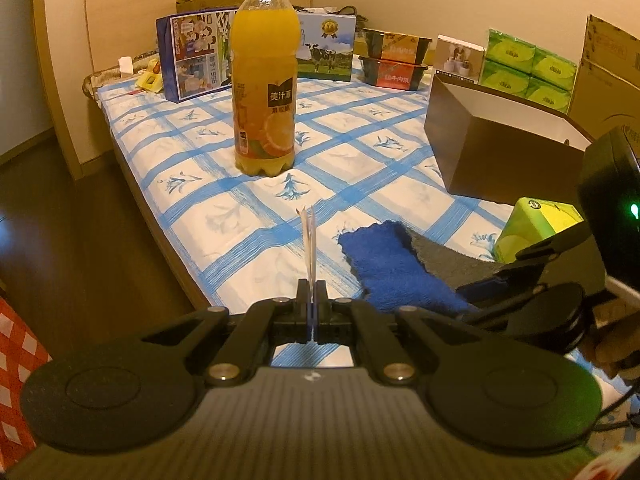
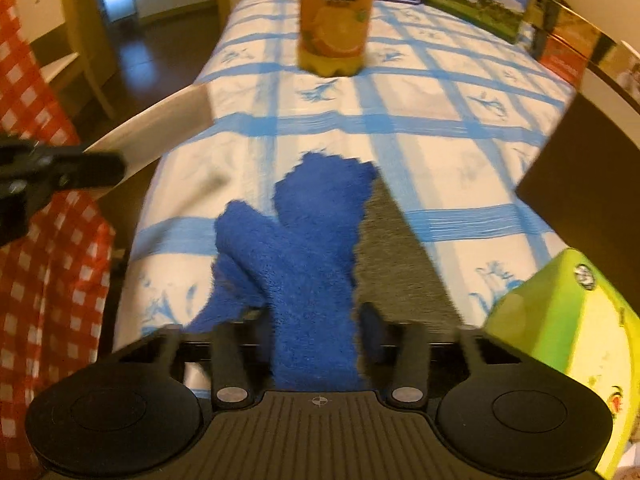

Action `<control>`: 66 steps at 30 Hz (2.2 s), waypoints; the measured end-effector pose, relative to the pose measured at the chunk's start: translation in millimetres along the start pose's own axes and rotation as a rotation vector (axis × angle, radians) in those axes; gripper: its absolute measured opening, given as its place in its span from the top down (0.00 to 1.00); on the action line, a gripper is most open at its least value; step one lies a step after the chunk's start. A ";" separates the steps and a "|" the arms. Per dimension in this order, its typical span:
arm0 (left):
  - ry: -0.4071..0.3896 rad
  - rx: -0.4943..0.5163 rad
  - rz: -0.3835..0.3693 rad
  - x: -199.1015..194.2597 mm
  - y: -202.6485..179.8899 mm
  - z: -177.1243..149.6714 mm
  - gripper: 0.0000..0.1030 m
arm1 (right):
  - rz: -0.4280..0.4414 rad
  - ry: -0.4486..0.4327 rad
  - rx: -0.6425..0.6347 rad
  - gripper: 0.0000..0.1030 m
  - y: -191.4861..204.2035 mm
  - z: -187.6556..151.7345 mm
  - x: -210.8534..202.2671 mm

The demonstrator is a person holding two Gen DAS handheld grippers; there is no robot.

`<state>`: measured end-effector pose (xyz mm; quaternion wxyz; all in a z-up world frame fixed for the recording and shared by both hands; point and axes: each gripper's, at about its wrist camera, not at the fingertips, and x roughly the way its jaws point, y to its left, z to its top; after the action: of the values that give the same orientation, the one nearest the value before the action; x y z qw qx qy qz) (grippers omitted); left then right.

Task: Organize soft objects
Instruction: 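Grasp the blue fuzzy towel with the right tool while the left tool holds the tag, then carry the blue towel and tag over the brown box with both tools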

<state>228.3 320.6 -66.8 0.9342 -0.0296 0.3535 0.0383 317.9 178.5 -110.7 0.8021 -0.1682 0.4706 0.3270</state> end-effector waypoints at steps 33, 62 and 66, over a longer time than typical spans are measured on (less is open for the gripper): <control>-0.152 0.037 0.009 -87.1 -44.1 38.5 0.98 | 0.274 -0.341 0.271 0.87 -45.4 -24.0 -192.7; -0.217 0.181 -0.161 -78.1 -172.0 93.3 0.98 | 0.159 -0.480 0.627 0.87 -170.6 -100.3 -294.7; -0.235 0.193 -0.186 -56.5 -183.8 118.6 0.98 | 0.156 -0.512 0.674 0.87 -195.5 -83.1 -289.6</control>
<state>281.2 144.5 64.6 0.9671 0.0324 0.2395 -0.0792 298.4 -118.2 90.8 0.8759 0.2257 0.3483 0.2459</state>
